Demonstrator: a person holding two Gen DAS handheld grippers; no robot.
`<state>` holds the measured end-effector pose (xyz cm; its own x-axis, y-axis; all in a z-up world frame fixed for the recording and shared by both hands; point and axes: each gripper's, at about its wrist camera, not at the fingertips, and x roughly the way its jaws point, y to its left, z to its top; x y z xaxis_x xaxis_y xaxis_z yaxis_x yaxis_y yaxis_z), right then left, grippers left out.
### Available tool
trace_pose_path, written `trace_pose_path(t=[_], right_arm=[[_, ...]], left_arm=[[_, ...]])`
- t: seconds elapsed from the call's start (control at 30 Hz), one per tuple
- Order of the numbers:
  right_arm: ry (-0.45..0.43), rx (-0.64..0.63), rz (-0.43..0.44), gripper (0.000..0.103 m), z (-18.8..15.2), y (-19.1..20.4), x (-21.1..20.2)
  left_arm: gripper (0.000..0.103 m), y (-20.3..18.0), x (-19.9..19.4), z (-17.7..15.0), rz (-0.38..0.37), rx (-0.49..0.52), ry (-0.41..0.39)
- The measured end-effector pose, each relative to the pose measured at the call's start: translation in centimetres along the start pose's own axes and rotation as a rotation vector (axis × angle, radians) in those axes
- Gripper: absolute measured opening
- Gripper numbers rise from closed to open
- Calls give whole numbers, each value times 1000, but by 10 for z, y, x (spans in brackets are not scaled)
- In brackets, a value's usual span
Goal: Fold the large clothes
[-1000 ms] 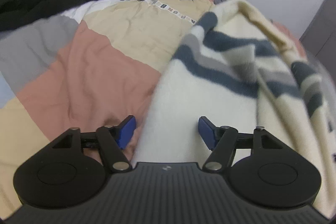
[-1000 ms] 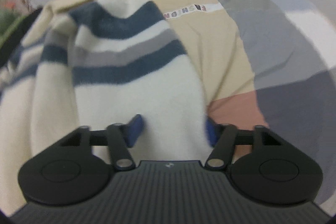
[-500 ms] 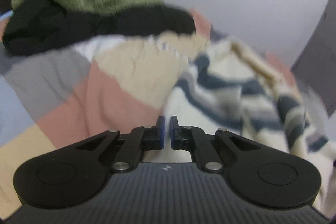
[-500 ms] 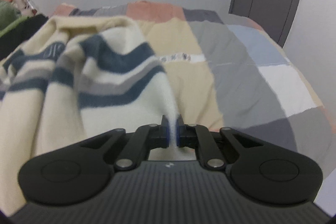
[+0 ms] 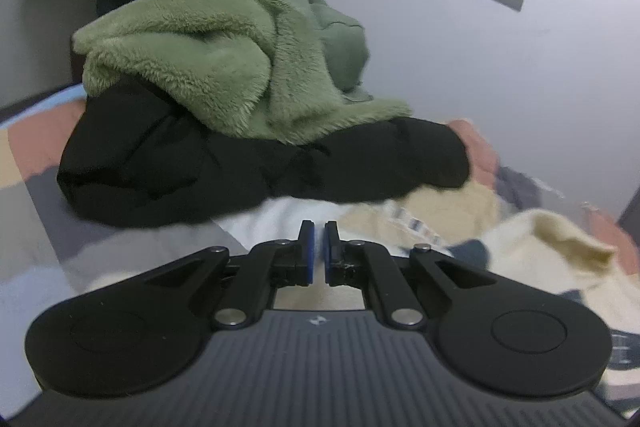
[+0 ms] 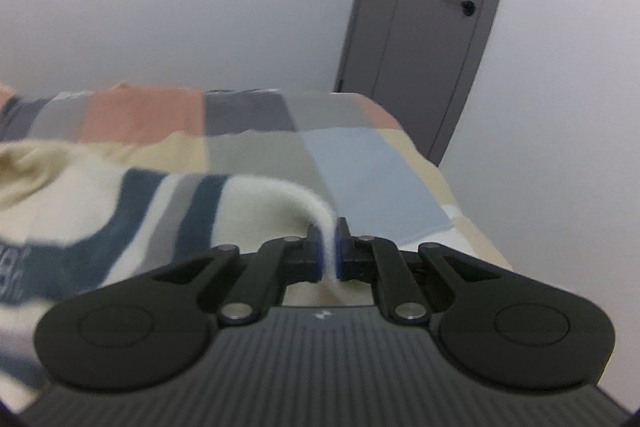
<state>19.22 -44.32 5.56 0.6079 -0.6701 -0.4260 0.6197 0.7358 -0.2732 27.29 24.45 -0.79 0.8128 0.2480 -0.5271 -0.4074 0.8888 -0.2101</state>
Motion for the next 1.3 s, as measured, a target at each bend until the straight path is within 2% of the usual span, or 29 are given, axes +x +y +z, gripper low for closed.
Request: trace_pose_path(t=[0.1,0.23,0.37,0.47,0.53,0.57,0.6,0.63,0.7,0.73,0.77,1.0,1.2,1.3], right_arm=[[38,-24,-50,8,-4,2,40],[95,-2,-64,8,-28,6,88],[116,-22,-66,8,-53,10,112],[114,3,-54,10,-62,11,114],[99,25,-55,12,-61,10,109],[98,42,-50,13,-61,9,108],[99,55,-48,14,-61,8,104],[97,66,-44,19,-60,6,99],[90,78,-19,38,-54,5,88],[84,83,-1,55,-53,5,80],[78,89,10,60,-52,5,72],[7,131,132,60,-36,16,-3],[-35,139,271,60,-28,40,-76],[-45,106,333,60,-33,59,-113]], left_arm=[[6,6,28,-3,35,38,36],[6,14,66,-20,64,62,127],[6,16,83,-30,68,67,160],[7,12,83,-29,72,67,167],[18,9,80,-28,75,86,174],[31,5,78,-27,90,116,177],[49,2,72,-27,111,139,178],[55,1,66,-26,136,151,172],[59,2,52,-21,145,151,147],[59,5,44,-19,131,139,144],[59,7,37,-17,117,125,141],[59,4,-33,-15,16,97,95],[59,-21,-98,-29,-146,57,67],[59,-42,-123,-44,-210,83,60]])
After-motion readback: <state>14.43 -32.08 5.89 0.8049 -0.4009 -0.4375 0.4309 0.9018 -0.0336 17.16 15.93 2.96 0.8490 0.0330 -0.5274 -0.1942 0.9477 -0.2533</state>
